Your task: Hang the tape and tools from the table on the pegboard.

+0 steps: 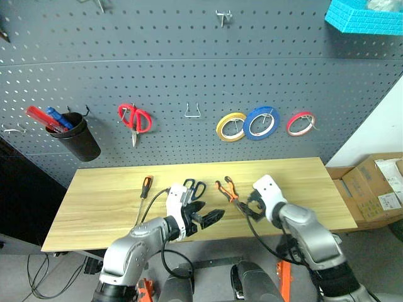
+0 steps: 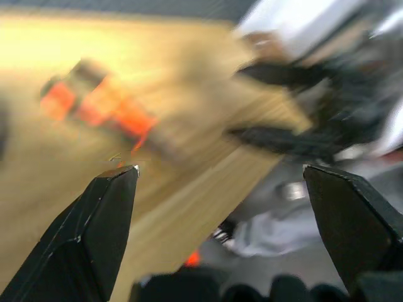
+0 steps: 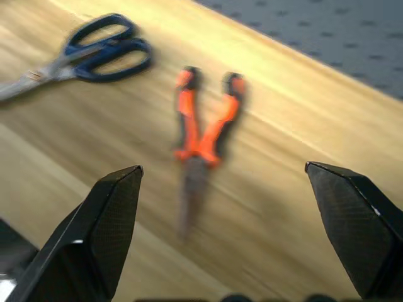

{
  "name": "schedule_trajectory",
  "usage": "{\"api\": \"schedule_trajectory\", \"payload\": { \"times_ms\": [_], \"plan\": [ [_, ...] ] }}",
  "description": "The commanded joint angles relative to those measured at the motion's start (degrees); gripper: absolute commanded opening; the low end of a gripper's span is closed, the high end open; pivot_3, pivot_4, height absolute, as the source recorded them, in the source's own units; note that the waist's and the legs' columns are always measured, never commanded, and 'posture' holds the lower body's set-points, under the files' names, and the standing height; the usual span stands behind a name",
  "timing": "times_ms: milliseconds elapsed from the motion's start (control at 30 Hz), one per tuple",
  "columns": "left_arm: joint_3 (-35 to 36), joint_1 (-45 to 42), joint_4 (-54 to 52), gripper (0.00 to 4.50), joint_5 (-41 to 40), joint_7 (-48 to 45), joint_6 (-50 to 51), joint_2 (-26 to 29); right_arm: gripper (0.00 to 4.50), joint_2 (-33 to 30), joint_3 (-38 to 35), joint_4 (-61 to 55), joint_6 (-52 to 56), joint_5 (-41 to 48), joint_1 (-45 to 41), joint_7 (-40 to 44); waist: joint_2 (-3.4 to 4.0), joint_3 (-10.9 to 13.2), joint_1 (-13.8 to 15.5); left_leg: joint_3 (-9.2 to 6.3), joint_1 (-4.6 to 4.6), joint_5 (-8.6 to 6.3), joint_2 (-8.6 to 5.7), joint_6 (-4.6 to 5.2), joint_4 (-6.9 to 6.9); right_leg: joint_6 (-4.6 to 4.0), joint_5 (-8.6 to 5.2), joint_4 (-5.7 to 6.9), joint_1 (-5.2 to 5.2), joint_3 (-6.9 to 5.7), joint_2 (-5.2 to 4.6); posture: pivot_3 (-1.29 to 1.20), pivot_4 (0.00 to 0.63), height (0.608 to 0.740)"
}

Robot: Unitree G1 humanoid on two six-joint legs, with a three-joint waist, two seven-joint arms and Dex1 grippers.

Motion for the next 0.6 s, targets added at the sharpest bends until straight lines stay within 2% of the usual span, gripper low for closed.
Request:
{"api": "schedule_trajectory", "payload": {
  "times_ms": [33,133,267,367,467,600],
  "plan": [
    [-1.18,2.20,-3.18,4.50,2.93,2.38,-3.95,-0.65,4.49,4.46,-0.79,4.41,6.16,0.94,-5.60,-3.43,0.01,0.56,0.04,-0.04,-0.03,0.00,0.01,0.00,0.00,0.00,0.00,-0.04,-0.03,-0.02,-0.01,0.10,0.240,0.740],
    [-1.14,3.47,-4.38,4.50,3.40,4.52,-4.41,-2.09,4.49,5.51,-1.40,11.30,7.55,0.74,-10.04,-4.41,0.09,1.48,0.53,-0.07,-0.21,0.00,0.02,0.00,0.01,0.00,0.00,-0.10,-0.11,0.01,-0.20,0.12,0.262,0.740],
    [-0.69,4.41,-5.86,4.50,3.06,5.77,-3.83,-2.74,4.49,5.58,-2.77,20.56,7.53,0.98,-15.04,-5.33,0.12,2.09,1.28,0.26,-1.00,0.22,-0.12,0.31,0.04,0.09,0.06,0.04,-0.62,-0.05,-0.20,0.14,0.278,0.740],
    [-0.31,5.54,-7.09,4.50,2.61,6.08,-3.27,-2.42,4.49,4.92,-3.28,29.35,4.91,0.21,-19.01,-6.33,0.11,2.58,1.58,0.30,-1.16,0.06,-0.16,0.40,-0.09,0.52,0.04,0.00,-0.76,-0.09,-0.19,0.15,0.290,0.740],
    [-0.41,6.23,-8.49,4.50,2.39,6.71,-2.59,-2.59,4.49,4.27,-2.98,34.94,1.91,-0.48,-20.88,-6.85,0.02,2.95,1.68,0.22,-1.18,-0.22,-0.14,0.61,-0.19,0.52,-0.21,0.02,-0.79,-0.20,-0.12,0.16,0.300,0.740],
    [-0.39,6.71,-10.27,4.50,1.23,7.35,-1.15,-3.07,4.49,6.36,-3.46,38.78,1.55,0.41,-22.44,-7.30,-0.13,3.35,1.60,0.16,-0.96,-0.30,-0.07,0.72,-0.46,0.43,-0.40,0.02,-0.69,-0.22,-0.10,0.17,0.312,0.740]
  ]
}}
